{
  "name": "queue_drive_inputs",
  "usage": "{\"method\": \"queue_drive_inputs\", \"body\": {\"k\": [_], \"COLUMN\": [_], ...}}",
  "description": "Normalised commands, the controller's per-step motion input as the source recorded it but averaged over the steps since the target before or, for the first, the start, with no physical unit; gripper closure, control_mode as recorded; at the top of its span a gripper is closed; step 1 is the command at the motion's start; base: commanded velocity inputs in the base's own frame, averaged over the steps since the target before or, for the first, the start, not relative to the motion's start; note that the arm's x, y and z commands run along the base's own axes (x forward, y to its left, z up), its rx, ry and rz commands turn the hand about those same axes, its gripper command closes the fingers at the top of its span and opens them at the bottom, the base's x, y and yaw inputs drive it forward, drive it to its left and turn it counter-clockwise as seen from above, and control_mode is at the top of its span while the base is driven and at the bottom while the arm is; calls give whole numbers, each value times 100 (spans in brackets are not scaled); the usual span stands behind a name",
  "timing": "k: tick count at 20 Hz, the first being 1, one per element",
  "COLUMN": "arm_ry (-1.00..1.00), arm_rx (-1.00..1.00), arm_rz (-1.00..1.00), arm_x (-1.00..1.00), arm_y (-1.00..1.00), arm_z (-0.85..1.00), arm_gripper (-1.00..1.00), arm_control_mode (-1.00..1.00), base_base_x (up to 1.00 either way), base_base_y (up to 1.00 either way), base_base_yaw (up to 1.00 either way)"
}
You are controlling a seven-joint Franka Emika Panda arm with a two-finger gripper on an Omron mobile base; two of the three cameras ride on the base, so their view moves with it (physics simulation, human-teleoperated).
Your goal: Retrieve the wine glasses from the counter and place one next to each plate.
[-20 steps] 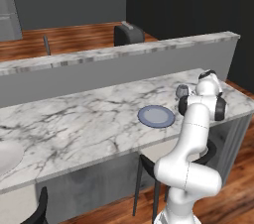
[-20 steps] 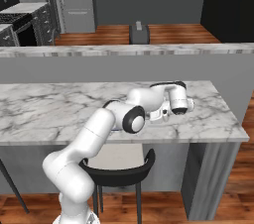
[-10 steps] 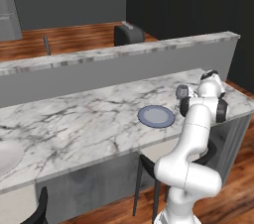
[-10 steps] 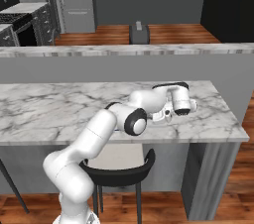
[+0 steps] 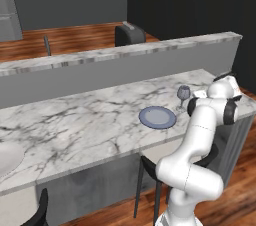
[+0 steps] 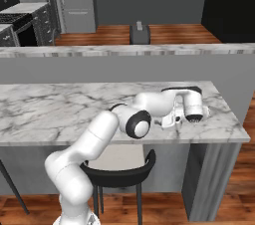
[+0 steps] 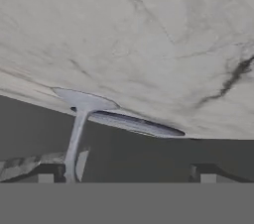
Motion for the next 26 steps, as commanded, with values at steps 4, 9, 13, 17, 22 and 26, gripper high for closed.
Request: {"method": "queue_drive_inputs", "body": {"k": [4,9,13,17,22,26], "arm_ry": [-7,-13,-14,-8,3,15], "arm_rx": [1,0,0,-5,-1,0], "arm_rz": [-13,-16,-14,-15,-17,-14], "arm_x": [-89,-91,-98,-70,-43,-25], "arm_y": [-38,-2,34,54,36,28], "arm_z": [28,53,75,78,86,57], "arm_gripper": [-100,-100,-100,-100,-100,-100], "arm_control_mode": [-100,-100,-100,-100,-100,-100], "base_base_x": [0,0,0,0,0,0], "base_base_y": [0,0,0,0,0,0], "base_base_yaw": [0,0,0,0,0,0]}}
